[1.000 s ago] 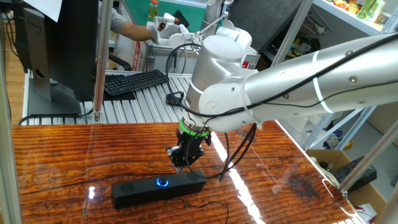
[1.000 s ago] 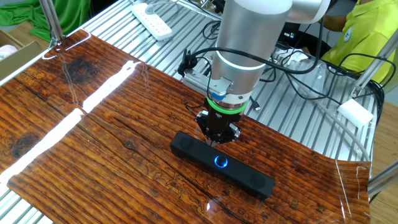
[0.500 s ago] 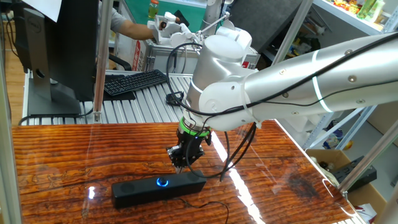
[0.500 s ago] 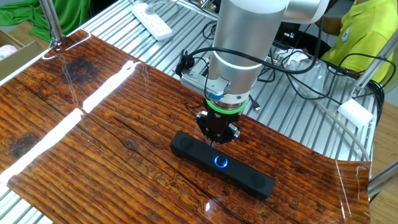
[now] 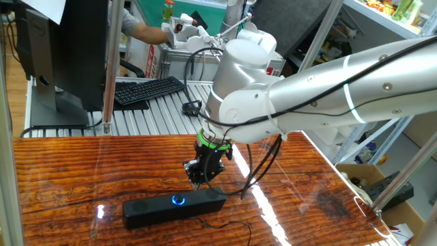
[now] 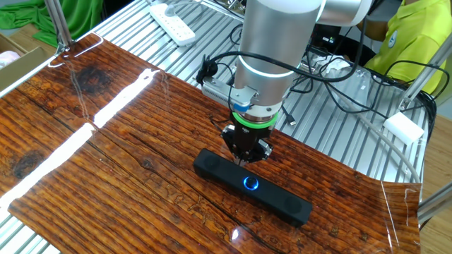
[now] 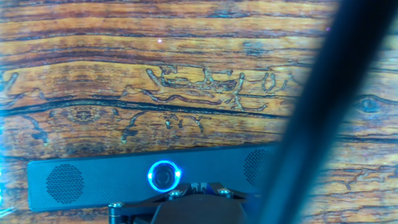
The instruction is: Turn the knob to increase the volume of the speaker
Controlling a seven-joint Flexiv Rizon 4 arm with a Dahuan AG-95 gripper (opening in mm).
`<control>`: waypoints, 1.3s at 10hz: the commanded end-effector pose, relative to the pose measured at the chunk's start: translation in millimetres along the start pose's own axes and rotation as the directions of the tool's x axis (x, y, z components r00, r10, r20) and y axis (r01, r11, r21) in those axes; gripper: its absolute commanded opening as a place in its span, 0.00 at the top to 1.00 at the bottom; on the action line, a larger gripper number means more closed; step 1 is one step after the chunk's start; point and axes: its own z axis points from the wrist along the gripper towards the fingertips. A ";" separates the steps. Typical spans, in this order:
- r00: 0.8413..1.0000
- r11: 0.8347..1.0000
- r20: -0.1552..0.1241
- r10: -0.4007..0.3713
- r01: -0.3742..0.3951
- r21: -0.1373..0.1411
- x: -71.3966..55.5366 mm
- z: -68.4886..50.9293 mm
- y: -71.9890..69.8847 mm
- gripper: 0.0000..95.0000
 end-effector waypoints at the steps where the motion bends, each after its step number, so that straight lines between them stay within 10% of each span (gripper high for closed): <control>1: 1.000 1.000 -0.003 -0.003 0.003 -0.005 -0.6 2.5 1.4 1.00; 13: 1.000 0.999 0.001 0.029 -0.029 -0.036 -14.5 32.8 25.0 1.00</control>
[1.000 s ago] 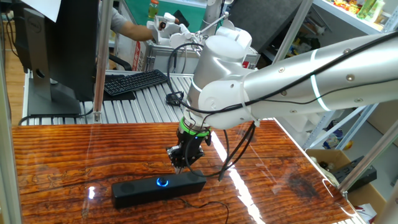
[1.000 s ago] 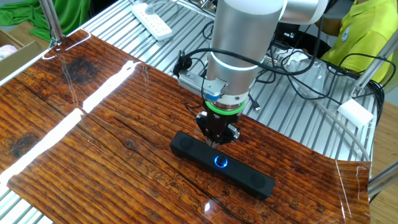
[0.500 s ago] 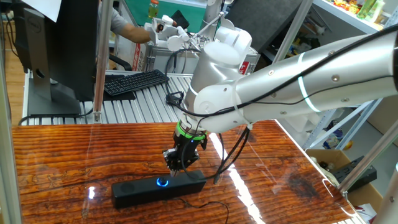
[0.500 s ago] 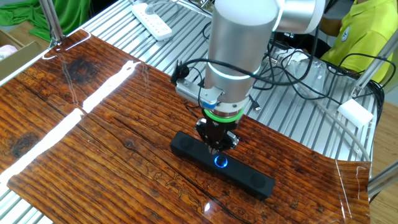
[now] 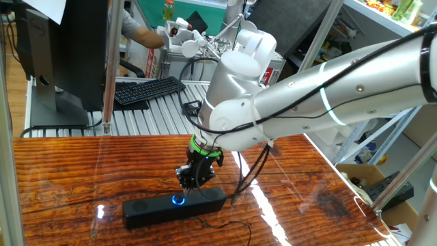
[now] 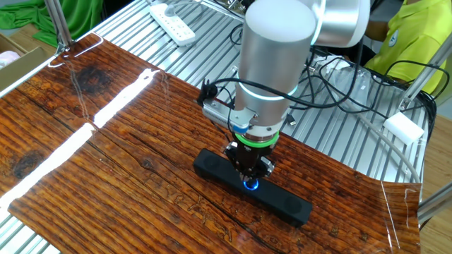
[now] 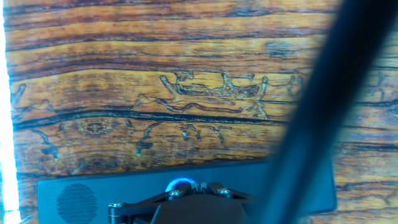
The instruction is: Turn the knob to increase the volume of the speaker
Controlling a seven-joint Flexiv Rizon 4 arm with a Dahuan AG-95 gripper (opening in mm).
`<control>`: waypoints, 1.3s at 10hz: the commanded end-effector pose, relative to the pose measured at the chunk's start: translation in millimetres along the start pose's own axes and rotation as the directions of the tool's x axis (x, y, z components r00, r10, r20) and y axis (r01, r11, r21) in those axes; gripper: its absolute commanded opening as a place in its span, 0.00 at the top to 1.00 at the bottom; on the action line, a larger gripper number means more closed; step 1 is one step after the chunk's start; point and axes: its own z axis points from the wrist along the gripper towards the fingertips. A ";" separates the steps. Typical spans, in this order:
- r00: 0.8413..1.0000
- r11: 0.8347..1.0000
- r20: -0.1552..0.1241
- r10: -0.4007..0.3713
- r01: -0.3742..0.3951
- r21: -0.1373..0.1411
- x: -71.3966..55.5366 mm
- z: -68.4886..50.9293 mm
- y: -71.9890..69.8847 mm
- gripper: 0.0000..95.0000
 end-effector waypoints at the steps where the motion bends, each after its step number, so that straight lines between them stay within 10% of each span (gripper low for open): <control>1: 1.000 1.000 0.003 0.003 -0.003 -0.001 -0.9 0.1 1.3 1.00; 13: 0.999 0.999 -0.016 0.044 -0.044 -0.015 -18.4 4.6 15.0 1.00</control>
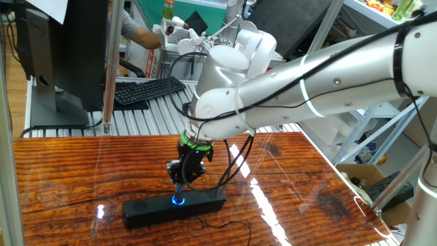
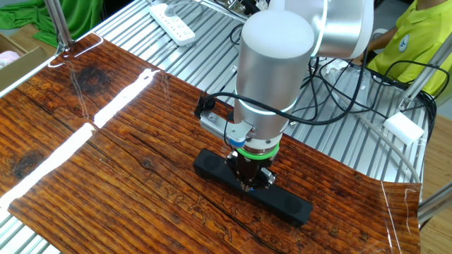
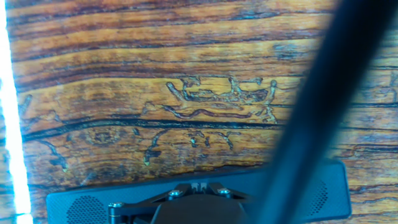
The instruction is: Turn the knob to increase the volume of the speaker
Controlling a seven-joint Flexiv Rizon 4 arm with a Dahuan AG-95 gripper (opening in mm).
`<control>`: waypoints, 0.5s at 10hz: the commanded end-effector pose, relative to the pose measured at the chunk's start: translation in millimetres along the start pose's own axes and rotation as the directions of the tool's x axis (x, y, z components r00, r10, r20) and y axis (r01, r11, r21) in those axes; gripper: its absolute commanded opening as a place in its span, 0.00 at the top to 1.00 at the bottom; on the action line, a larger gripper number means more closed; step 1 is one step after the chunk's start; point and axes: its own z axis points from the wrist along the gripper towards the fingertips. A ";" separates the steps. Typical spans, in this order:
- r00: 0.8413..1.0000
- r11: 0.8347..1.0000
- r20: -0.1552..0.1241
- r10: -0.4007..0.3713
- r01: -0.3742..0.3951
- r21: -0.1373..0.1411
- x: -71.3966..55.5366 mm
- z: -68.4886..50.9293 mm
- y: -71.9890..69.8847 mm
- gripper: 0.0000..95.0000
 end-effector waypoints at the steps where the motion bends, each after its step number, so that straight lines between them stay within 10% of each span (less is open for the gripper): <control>1: 1.000 1.000 0.000 0.002 -0.002 0.000 -1.6 -0.3 1.3 1.00; 5: 1.000 1.000 -0.002 0.001 -0.001 -0.002 -1.8 -1.6 1.2 1.00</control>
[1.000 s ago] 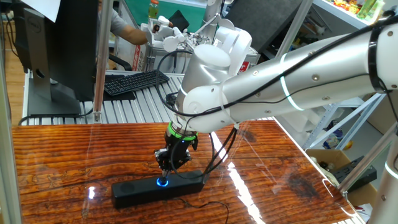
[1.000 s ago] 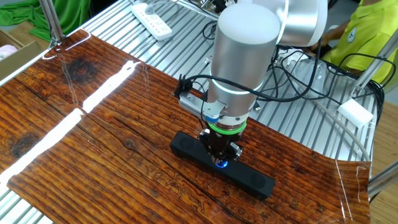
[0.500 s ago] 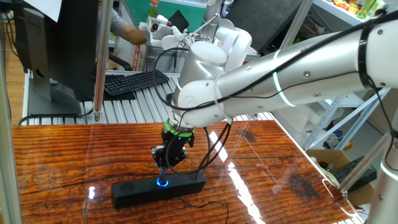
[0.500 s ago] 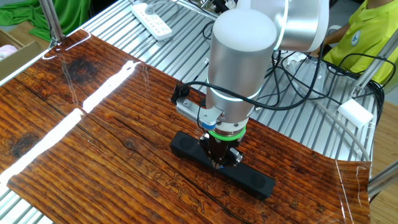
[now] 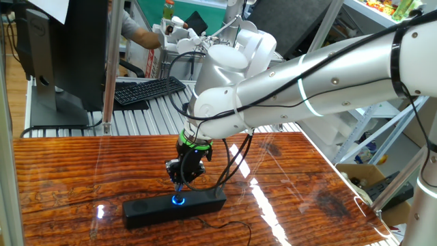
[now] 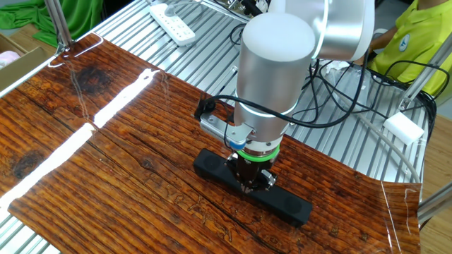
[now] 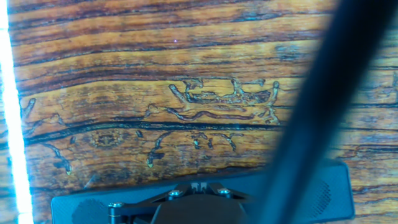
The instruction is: Turn the knob to increase the volume of the speaker
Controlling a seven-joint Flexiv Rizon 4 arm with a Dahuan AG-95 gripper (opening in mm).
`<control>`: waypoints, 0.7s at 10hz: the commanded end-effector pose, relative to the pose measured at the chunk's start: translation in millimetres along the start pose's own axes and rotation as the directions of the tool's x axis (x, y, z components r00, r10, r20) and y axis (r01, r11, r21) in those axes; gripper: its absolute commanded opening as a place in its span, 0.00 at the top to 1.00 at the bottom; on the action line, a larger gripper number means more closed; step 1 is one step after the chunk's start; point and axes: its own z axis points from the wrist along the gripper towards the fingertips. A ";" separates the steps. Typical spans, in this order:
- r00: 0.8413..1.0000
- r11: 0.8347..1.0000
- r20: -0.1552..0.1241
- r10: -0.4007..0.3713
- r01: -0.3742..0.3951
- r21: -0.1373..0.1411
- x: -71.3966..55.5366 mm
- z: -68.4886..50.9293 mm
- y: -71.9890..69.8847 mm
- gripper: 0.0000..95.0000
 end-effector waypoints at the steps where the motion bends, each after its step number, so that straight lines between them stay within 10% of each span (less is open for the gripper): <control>1: 1.000 1.000 0.000 -0.001 0.001 0.001 0.5 -0.7 -0.3 1.00; 7: 1.000 1.000 -0.002 -0.007 0.007 0.019 -0.3 -0.5 0.3 1.00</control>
